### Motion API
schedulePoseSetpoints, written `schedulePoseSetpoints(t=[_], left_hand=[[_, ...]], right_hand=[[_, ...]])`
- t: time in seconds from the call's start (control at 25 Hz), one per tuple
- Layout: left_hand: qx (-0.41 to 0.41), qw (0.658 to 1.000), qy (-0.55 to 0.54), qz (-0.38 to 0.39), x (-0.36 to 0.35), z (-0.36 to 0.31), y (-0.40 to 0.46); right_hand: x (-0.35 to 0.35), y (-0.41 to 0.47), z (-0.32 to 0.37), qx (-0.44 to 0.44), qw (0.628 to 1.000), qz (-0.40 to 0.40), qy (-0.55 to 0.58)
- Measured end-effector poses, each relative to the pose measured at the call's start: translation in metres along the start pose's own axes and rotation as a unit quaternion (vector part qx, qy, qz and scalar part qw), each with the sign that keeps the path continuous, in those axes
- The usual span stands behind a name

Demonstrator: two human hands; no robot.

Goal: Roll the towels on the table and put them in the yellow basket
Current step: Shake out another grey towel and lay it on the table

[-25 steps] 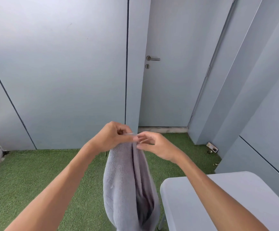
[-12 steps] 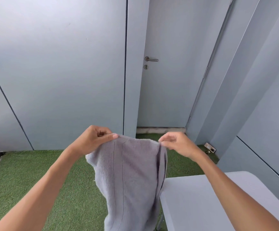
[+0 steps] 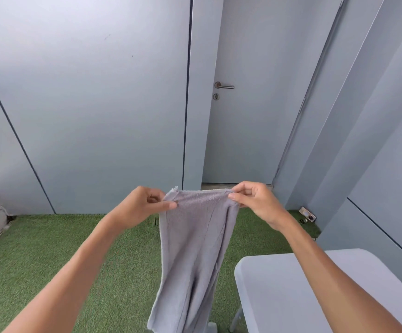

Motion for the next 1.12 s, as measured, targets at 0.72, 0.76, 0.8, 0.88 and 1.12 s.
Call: schedulePoseSetpoints(t=[0.72,0.76,0.8,0.88,1.12], left_hand=[[-0.079,0.985,-0.109,0.111,-0.062,-0.022,0.002],[-0.090,0.984,-0.094,0.118,-0.065,-0.030,0.004],[-0.093,0.985,-0.084,0.122,-0.067,-0.031,0.005],[-0.074,0.985,-0.081,0.131,-0.068,-0.019,0.004],[0.016,0.995,-0.079,0.051,-0.045,0.050,-0.021]], right_hand=[[-0.062,-0.002,0.021,-0.070,0.959,0.243,-0.126],[-0.070,-0.003,0.023,-0.061,0.957,0.254,-0.125],[-0.072,-0.002,0.029,-0.047,0.959,0.251,-0.121],[-0.058,-0.003,0.040,-0.028,0.963,0.232,-0.135],[0.044,-0.023,0.026,-0.046,0.961,0.041,-0.268]])
Point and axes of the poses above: each hand's wrist, its own y-axis towards the middle knuckle, its own x-axis out of the back of the hand, z = x × y, the point moved 9 cm from there along y, towards the middle knuckle, and after that the axes turned 9 degrees about z, right-handed, at the moved point
